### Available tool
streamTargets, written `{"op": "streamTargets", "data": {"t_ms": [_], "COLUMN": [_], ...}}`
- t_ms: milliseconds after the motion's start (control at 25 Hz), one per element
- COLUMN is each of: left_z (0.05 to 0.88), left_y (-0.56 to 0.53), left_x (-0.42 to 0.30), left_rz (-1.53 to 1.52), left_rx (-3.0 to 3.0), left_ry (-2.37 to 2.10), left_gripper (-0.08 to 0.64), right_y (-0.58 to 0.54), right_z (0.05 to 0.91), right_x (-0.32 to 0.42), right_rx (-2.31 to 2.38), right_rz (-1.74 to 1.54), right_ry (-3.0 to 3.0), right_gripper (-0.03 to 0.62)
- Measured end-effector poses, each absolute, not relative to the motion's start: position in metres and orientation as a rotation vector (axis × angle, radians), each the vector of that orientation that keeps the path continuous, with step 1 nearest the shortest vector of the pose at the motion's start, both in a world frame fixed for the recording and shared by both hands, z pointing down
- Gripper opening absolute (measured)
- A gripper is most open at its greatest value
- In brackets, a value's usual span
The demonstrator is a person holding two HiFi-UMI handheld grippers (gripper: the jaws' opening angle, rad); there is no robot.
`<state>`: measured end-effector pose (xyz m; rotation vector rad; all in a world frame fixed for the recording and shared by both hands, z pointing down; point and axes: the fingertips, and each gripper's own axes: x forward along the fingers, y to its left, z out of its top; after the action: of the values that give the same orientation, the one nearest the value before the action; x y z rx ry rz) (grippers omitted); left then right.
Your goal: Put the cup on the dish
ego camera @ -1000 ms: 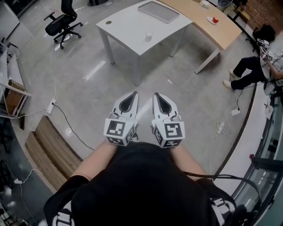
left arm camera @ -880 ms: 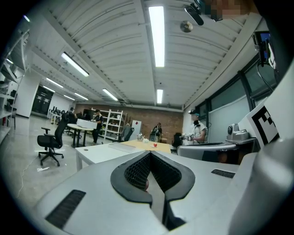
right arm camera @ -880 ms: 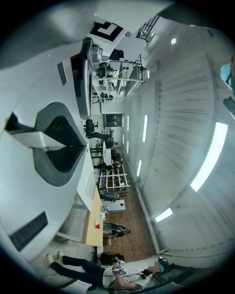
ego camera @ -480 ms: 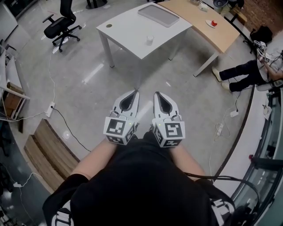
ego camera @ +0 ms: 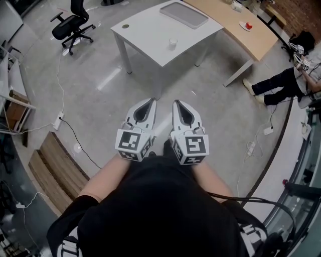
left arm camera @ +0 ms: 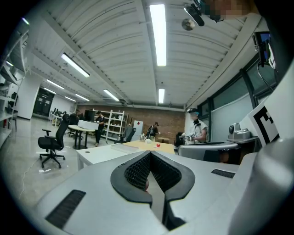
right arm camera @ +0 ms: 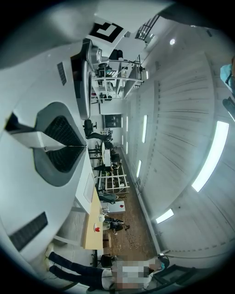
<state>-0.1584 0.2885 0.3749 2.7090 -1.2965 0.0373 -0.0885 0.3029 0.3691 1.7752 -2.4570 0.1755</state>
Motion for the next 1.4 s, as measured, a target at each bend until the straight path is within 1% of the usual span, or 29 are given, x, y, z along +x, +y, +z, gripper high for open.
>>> {"op": "streamTargets", "data": {"t_ms": [680, 840, 1080, 1400], "left_z": [0.407, 0.414, 0.424, 0.414], "left_y": [0.187, 0.149, 0.093, 0.050], "left_x": [-0.090, -0.063, -0.003, 0.035], "left_rz": [0.127, 0.142, 0.167, 0.181], "left_rx": [2.679, 2.653, 2.649, 2.629], "left_ry": [-1.238, -1.240, -1.226, -1.316], "left_gripper": [0.006, 0.006, 0.006, 0.006], "right_y": [0.198, 0.159, 0.101, 0.056], "right_z": [0.400, 0.405, 0.417, 0.409], "right_x": [-0.020, 0.005, 0.056, 0.090], "right_rx": [1.797, 1.779, 1.757, 1.668], "right_rz": [0.281, 0.300, 0.328, 0.313], "right_ry": [-2.408, -2.415, -2.434, -2.513], "right_gripper": [0.014, 0.014, 0.014, 0.014]}}
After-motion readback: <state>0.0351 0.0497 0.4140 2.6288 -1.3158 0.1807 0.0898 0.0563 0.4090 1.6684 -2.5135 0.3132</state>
